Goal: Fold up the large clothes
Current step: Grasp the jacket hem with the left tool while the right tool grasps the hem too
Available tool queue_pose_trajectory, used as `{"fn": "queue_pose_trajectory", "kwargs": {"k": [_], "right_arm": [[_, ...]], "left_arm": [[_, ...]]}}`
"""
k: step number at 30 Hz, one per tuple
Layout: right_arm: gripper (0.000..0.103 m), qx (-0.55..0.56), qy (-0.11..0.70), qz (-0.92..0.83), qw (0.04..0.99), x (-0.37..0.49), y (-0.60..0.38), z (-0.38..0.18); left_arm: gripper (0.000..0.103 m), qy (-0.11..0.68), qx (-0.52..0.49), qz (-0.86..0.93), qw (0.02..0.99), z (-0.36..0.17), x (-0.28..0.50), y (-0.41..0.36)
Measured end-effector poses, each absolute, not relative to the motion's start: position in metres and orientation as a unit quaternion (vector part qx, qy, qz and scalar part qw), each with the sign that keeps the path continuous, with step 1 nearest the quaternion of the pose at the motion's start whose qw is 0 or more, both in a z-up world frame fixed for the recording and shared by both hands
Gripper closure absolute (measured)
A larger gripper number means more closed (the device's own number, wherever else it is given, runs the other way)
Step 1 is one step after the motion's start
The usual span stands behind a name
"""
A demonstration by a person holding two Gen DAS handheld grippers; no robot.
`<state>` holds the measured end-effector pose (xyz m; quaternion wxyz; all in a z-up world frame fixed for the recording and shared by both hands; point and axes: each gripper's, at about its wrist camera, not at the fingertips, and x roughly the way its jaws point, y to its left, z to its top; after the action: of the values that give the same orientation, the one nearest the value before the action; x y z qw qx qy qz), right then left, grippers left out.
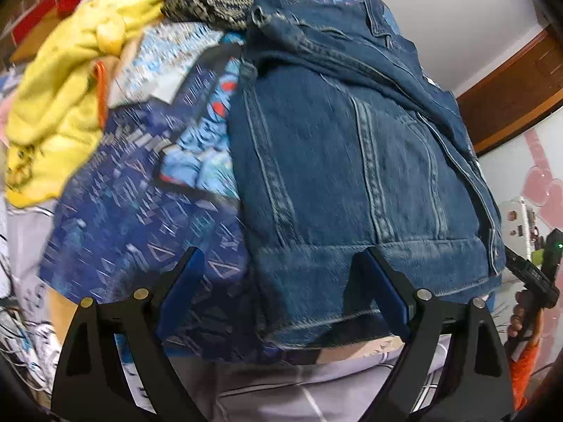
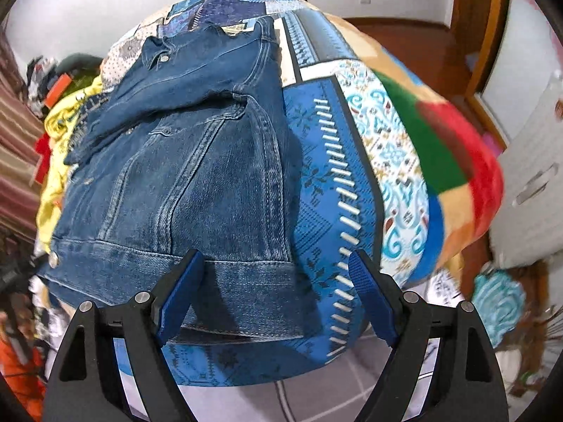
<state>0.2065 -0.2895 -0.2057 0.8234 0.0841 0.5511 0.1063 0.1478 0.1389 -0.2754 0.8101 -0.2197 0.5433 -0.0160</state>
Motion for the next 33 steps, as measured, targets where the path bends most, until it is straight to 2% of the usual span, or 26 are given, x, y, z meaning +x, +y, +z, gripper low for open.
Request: {"fn": "queue_pose_trajectory", "kwargs": {"k": [3, 4, 5, 10, 13, 14, 15, 19, 20, 33], "right_arm": [[0.021, 0.118, 0.553, 0.117, 0.817, 0.21, -0.294, -0.209], [0.021, 0.132, 0.553, 0.125, 0.813, 0.212, -0.296, -0.211], [0.021, 0.142, 0.553, 0.135, 0.809, 0.214, -0.294, -0.213], [0.022, 0.12, 0.548, 0.151, 0.814, 0.219, -0.282, -0.213], [0.035, 0.124, 0.543, 0.161, 0.815, 0.22, -0.283, -0.213], [0.043, 0.124, 0.542, 0.165, 0.814, 0.22, -0.283, -0.213], [0.057, 0.125, 0.541, 0.168, 0.814, 0.22, -0.284, -0.212], [0.084, 0.121, 0.537, 0.179, 0.815, 0.225, -0.283, -0.209], [0.086, 0.121, 0.536, 0.181, 0.816, 0.226, -0.283, -0.207], [0.092, 0.113, 0.471, 0.239, 0.842, 0.273, -0.264, -0.143]], "left_arm": [[0.017, 0.537, -0.24, -0.027, 0.808, -0.279, 0.147, 0.134], [0.02, 0.534, -0.246, -0.035, 0.808, -0.278, 0.148, 0.132], [0.029, 0.533, -0.251, -0.046, 0.806, -0.278, 0.148, 0.131], [0.044, 0.53, -0.257, -0.061, 0.806, -0.275, 0.149, 0.132], [0.056, 0.523, -0.266, -0.064, 0.807, -0.271, 0.149, 0.136], [0.064, 0.52, -0.266, -0.064, 0.809, -0.269, 0.149, 0.137], [0.074, 0.517, -0.261, -0.059, 0.813, -0.266, 0.149, 0.137], [0.08, 0.507, -0.259, -0.062, 0.82, -0.255, 0.153, 0.138], [0.082, 0.504, -0.256, -0.061, 0.823, -0.252, 0.155, 0.138], [0.087, 0.426, -0.231, -0.085, 0.871, -0.177, 0.206, 0.145]]}}
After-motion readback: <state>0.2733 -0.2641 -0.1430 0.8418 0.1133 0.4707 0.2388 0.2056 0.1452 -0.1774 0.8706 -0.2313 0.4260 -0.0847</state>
